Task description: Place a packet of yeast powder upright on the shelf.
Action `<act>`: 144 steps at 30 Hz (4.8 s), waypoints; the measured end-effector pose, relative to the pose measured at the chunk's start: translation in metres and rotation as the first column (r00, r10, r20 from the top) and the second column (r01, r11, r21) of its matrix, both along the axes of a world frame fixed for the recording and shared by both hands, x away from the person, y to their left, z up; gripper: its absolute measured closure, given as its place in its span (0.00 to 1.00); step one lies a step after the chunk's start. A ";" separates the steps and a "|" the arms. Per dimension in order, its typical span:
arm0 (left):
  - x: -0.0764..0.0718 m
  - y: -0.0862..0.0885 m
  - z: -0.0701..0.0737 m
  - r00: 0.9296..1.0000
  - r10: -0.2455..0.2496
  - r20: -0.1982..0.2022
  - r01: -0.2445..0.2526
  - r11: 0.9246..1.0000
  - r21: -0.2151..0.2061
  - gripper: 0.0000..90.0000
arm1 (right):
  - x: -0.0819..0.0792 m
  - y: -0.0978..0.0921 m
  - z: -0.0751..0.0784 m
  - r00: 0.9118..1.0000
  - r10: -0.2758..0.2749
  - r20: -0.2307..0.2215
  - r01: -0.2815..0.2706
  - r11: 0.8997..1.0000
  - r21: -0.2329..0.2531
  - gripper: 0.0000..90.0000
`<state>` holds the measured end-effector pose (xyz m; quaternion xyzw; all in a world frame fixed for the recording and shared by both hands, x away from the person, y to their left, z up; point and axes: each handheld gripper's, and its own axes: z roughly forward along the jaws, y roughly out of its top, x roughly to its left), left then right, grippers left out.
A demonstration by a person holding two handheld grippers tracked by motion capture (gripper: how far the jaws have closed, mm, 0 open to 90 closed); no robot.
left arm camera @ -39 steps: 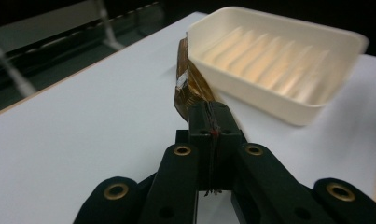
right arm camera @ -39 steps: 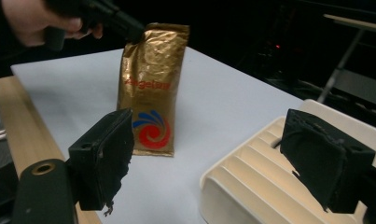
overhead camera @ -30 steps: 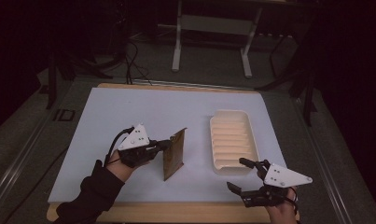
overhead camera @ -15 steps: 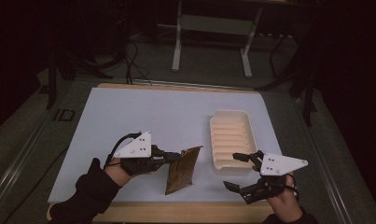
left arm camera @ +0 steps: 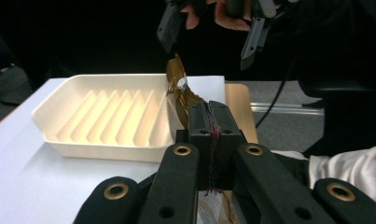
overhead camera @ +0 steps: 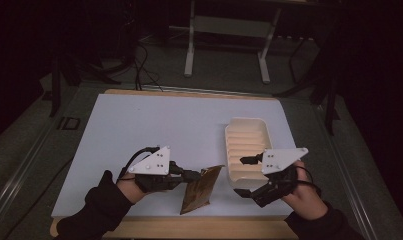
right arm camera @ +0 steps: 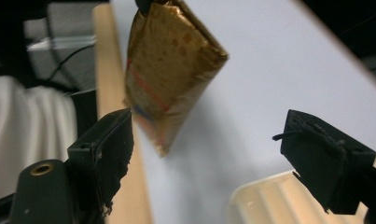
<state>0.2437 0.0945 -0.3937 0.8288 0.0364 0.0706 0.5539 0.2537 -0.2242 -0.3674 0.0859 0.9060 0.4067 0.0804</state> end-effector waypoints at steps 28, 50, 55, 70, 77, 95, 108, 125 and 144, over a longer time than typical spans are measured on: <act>-0.003 -0.014 0.004 0.999 -0.040 0.013 0.040 0.999 0.003 1.00 | 0.020 0.058 0.030 0.981 0.143 -0.128 -0.171 0.956 -0.239 0.19; -0.003 -0.014 0.013 0.999 -0.011 0.044 0.013 0.999 -0.040 1.00 | 0.024 0.088 0.022 0.945 0.245 -0.215 -0.316 0.848 -0.425 0.80; -0.002 -0.013 0.011 0.999 -0.016 0.029 0.017 0.999 -0.045 0.99 | 0.020 0.090 0.023 0.942 0.268 -0.203 -0.333 0.823 -0.461 0.89; 0.001 0.002 0.010 0.999 0.029 -0.035 -0.034 0.988 -0.152 0.51 | 0.023 0.087 0.033 0.941 0.298 -0.159 -0.338 0.808 -0.483 0.92; 0.004 0.015 -0.003 0.990 0.129 -0.063 -0.139 0.973 -0.187 0.14 | 0.029 0.081 0.047 0.950 0.287 -0.123 -0.309 0.815 -0.491 0.92; 0.002 0.038 -0.051 0.965 0.211 -0.156 -0.227 0.970 -0.091 0.11 | 0.058 0.034 0.080 0.983 0.176 0.042 -0.136 0.873 -0.469 0.92; 0.004 0.047 -0.067 0.955 0.228 -0.190 -0.251 0.962 -0.104 0.11 | 0.075 0.002 0.057 0.993 0.105 0.056 -0.064 0.866 -0.496 0.92; 0.007 0.048 -0.075 0.950 0.234 -0.206 -0.257 0.962 -0.094 0.11 | 0.084 -0.036 0.019 0.999 0.044 -0.019 -0.048 0.856 -0.515 0.92; 0.007 0.052 -0.081 0.944 0.248 -0.217 -0.274 0.957 -0.098 0.10 | 0.097 -0.024 -0.013 0.995 0.033 -0.097 -0.073 0.895 -0.441 0.89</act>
